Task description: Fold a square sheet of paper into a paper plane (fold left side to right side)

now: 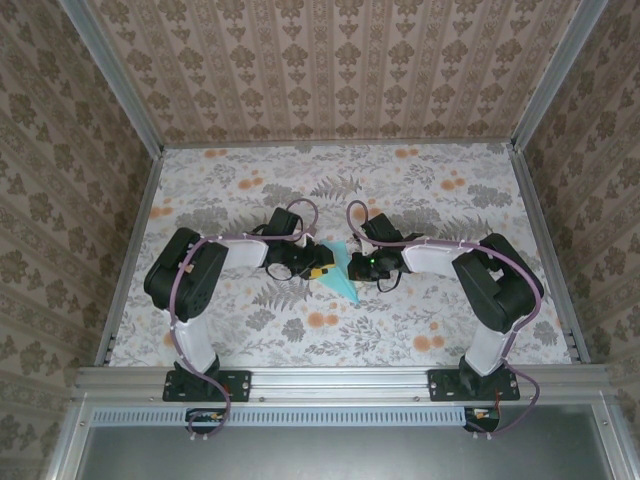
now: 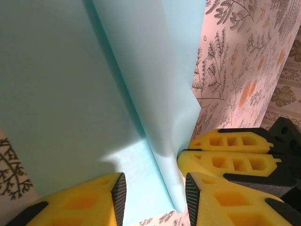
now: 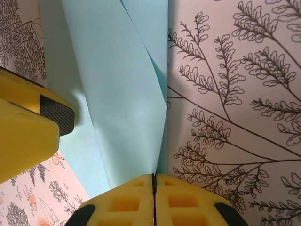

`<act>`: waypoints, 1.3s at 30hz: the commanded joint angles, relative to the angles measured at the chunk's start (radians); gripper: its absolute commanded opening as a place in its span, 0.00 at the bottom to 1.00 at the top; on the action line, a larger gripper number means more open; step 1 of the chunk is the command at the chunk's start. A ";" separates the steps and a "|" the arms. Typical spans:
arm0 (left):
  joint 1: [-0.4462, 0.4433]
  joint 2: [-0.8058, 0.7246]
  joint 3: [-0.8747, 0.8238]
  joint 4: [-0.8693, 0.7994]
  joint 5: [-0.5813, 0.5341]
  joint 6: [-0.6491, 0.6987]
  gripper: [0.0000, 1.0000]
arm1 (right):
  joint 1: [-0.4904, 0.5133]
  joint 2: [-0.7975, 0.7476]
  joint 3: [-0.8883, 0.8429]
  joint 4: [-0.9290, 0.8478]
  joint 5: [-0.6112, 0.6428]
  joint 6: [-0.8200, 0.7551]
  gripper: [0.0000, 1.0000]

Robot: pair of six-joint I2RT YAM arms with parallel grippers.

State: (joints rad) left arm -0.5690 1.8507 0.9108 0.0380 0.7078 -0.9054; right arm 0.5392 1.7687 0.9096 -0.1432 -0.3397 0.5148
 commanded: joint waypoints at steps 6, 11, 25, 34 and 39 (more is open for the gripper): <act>-0.006 0.041 -0.009 -0.059 -0.039 0.005 0.41 | -0.005 0.012 0.014 -0.059 0.042 -0.024 0.08; -0.006 0.041 -0.010 -0.058 -0.039 0.005 0.41 | -0.004 0.020 0.021 -0.078 0.049 -0.036 0.08; 0.006 -0.020 0.093 -0.158 -0.033 0.074 0.42 | 0.008 0.065 0.026 -0.114 0.058 -0.041 0.08; 0.003 0.057 0.218 -0.182 0.041 0.107 0.29 | 0.008 0.068 0.030 -0.131 0.064 -0.045 0.08; -0.008 0.115 0.285 -0.190 0.068 0.118 0.27 | 0.010 0.068 0.032 -0.135 0.064 -0.048 0.08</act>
State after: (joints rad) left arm -0.5694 1.9327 1.1576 -0.1207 0.7391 -0.8246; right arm 0.5415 1.7889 0.9485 -0.2028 -0.3275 0.4923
